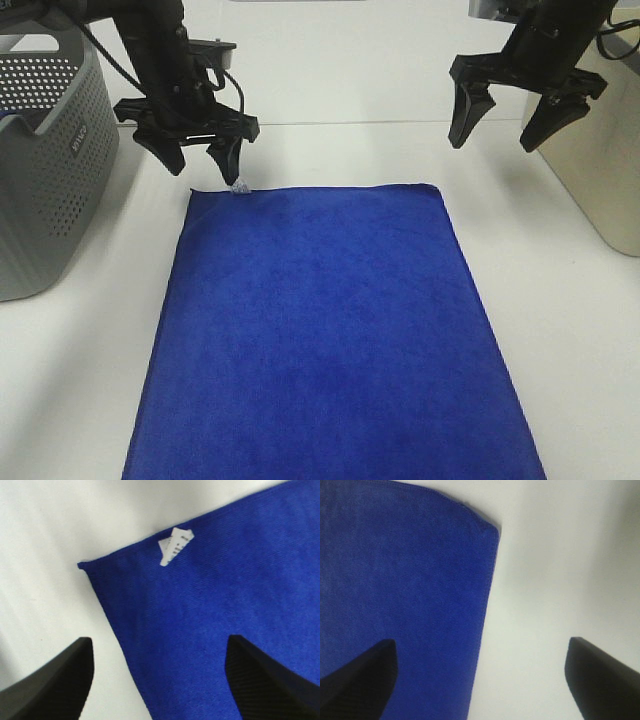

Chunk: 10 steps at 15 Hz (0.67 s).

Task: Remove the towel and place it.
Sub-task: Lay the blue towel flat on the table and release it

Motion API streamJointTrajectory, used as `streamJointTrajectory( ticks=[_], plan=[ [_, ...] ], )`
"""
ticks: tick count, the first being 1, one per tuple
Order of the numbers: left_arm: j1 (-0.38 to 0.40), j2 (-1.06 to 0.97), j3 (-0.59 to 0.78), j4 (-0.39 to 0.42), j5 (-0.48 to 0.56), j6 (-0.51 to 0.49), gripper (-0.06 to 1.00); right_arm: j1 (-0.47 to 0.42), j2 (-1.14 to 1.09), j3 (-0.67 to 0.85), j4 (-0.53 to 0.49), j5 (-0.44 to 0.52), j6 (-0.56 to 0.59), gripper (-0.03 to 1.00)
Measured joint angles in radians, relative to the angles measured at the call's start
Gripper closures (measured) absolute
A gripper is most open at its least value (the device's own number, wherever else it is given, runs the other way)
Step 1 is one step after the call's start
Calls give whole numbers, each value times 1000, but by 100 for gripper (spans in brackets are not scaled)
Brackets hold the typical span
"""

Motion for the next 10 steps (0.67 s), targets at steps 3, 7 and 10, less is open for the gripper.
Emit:
streamJointTrajectory(
  ticks=[3, 7, 10],
  plan=[
    [51, 19, -3, 1, 2, -14, 25, 0, 53, 0, 3, -14, -22, 8],
    [93, 36, -5, 4, 2, -15, 25, 0, 100, 0, 31, -81, -55, 8],
    [98, 65, -6, 6, 3, -15, 25, 0, 123, 0, 33, -149, -70, 8]
  ],
)
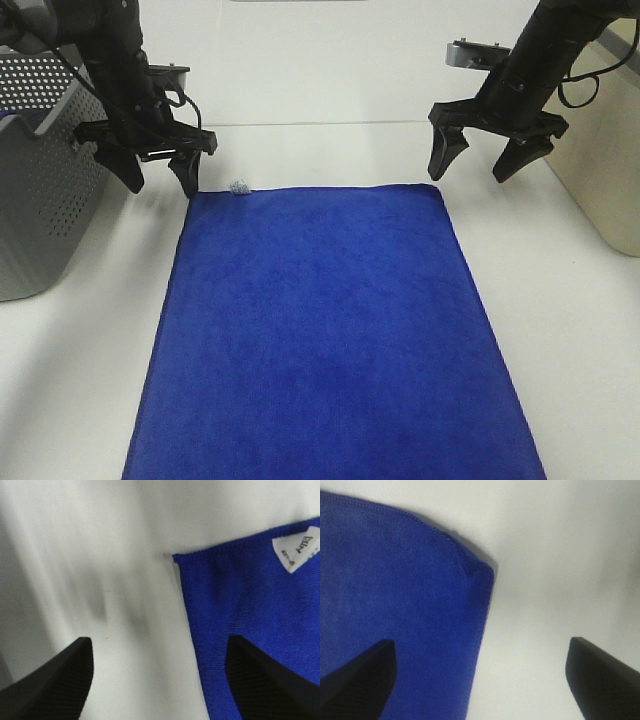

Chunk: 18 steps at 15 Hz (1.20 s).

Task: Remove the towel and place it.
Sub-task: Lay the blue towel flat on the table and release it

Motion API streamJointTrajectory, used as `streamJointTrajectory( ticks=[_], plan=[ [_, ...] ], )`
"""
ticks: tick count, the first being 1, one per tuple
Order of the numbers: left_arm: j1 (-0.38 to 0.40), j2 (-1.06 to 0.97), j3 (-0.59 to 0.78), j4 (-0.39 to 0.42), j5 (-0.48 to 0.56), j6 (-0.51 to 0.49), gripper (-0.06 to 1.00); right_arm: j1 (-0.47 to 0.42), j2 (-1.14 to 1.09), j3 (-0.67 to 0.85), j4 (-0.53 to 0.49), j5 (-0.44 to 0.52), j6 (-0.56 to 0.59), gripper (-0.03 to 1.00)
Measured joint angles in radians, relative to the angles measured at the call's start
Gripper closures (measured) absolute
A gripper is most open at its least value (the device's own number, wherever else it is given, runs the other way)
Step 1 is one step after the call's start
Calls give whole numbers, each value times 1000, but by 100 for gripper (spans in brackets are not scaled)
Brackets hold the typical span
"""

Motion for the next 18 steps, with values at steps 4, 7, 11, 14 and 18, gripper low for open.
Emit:
streamJointTrajectory(
  ticks=[4, 7, 11, 14, 18],
  plan=[
    [0, 23, 0, -8, 2, 0, 25, 0, 51, 0, -32, -44, 0, 8],
    [0, 24, 0, -8, 2, 0, 25, 0, 77, 0, -39, -89, 4, 8],
    [0, 46, 0, -23, 2, 21, 25, 0, 115, -5, -43, -122, 4, 8],
    [0, 61, 0, -38, 2, 26, 25, 0, 119, -8, -47, -130, 4, 8],
    [0, 66, -6, -39, 3, 26, 25, 0, 119, -8, -53, -131, 4, 8]
  ],
)
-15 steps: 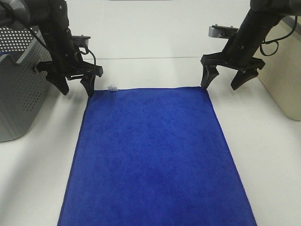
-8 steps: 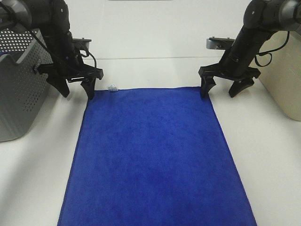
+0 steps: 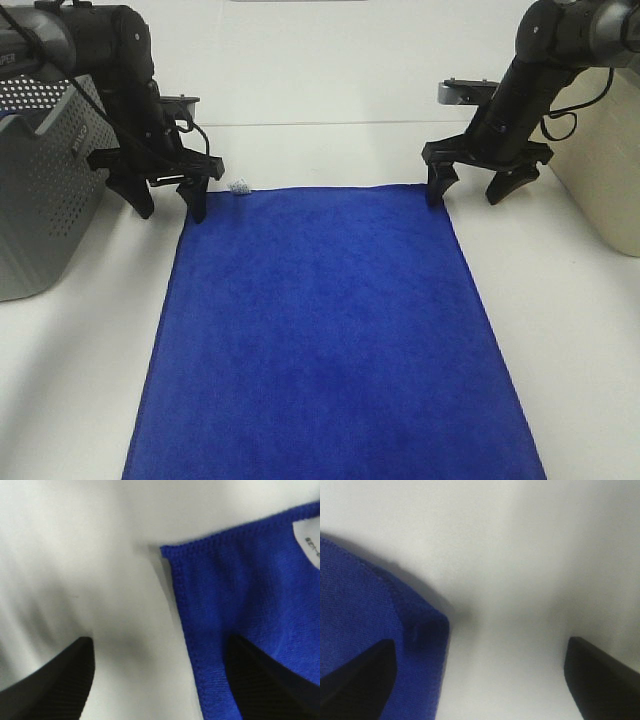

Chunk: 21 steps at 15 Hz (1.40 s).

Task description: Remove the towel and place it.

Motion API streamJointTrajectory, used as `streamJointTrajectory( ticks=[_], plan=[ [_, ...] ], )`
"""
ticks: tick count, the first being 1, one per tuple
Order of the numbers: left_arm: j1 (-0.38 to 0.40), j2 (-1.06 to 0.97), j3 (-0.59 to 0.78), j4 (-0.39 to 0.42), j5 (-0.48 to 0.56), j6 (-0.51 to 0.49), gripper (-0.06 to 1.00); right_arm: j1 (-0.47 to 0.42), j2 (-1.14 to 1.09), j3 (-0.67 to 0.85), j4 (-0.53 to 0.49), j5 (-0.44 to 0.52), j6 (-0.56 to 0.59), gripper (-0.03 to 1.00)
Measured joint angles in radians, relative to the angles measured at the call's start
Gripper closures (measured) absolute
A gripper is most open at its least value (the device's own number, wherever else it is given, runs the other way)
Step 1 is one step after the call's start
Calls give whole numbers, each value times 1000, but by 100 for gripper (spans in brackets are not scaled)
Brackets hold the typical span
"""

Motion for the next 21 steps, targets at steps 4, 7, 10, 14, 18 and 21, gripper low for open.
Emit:
streamJointTrajectory(
  ticks=[4, 7, 10, 14, 18, 21],
  plan=[
    [-17, 1, -1, -54, 0, 0, 25, 55, 6, -3, -8, -18, 0, 8],
    [-60, 5, -4, -66, 0, 4, 25, 87, 8, -3, -5, -33, 0, 8],
    [-80, 6, -4, -88, -24, 5, 25, 93, 8, -3, 13, -34, 0, 8],
    [-80, 6, -4, -111, -41, 4, 25, 93, 8, -3, 39, -45, 0, 8],
    [-80, 6, -4, -122, -63, 4, 25, 93, 10, -3, 108, -95, -4, 8],
    [-80, 6, -4, -123, -65, 4, 25, 93, 10, -3, 113, -97, -19, 10]
  ],
)
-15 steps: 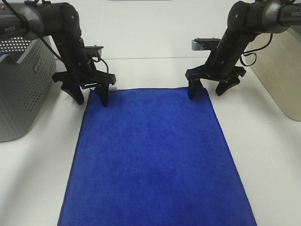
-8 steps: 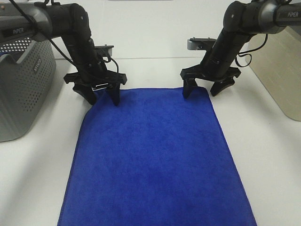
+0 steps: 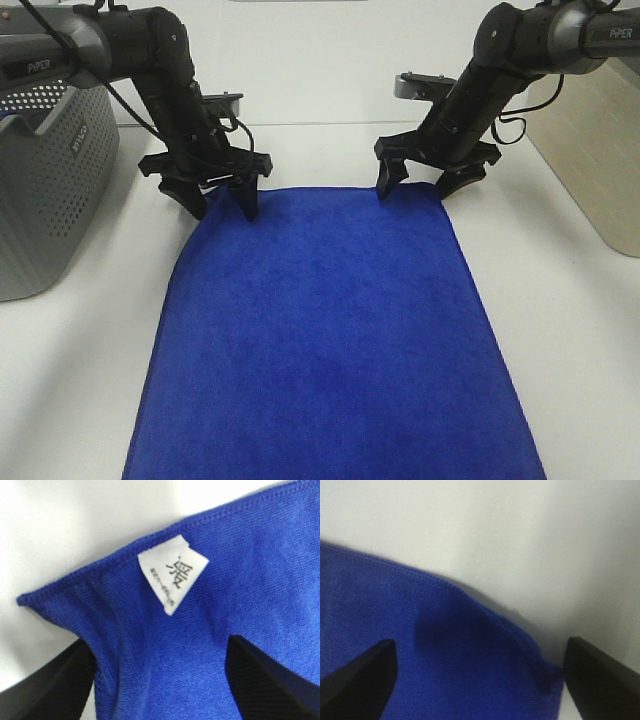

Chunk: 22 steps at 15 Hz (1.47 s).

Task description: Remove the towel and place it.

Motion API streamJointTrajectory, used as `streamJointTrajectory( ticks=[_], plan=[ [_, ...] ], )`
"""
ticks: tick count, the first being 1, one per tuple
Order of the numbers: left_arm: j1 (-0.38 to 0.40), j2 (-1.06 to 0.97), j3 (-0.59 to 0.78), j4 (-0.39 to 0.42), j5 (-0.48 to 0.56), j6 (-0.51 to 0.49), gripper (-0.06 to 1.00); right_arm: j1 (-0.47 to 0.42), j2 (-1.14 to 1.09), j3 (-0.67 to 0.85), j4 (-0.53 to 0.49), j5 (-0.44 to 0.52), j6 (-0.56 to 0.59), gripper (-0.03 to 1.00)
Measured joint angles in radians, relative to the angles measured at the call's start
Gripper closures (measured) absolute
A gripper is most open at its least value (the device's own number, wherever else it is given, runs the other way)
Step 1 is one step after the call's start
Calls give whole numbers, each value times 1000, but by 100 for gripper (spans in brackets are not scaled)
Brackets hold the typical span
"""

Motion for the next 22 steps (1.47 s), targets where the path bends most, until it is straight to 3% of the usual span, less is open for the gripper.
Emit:
streamJointTrajectory(
  ticks=[12, 14, 17, 21, 22],
  plan=[
    [0, 0, 0, -1, -1, 0, 25, 0, 0, 0, 6, 42, -8, 11],
    [0, 0, 0, -1, -3, 0, 26, 0, 0, 0, -1, 42, -8, 16],
    [0, 3, 0, 1, -12, 1, 42, 0, 1, 3, -9, 45, -8, 37],
    [0, 9, 0, 9, -32, 31, 80, 0, 10, 2, -44, 30, -8, 87],
    [0, 9, 0, 15, -32, 54, 90, 0, 10, 2, -58, 25, -8, 95]
  ],
)
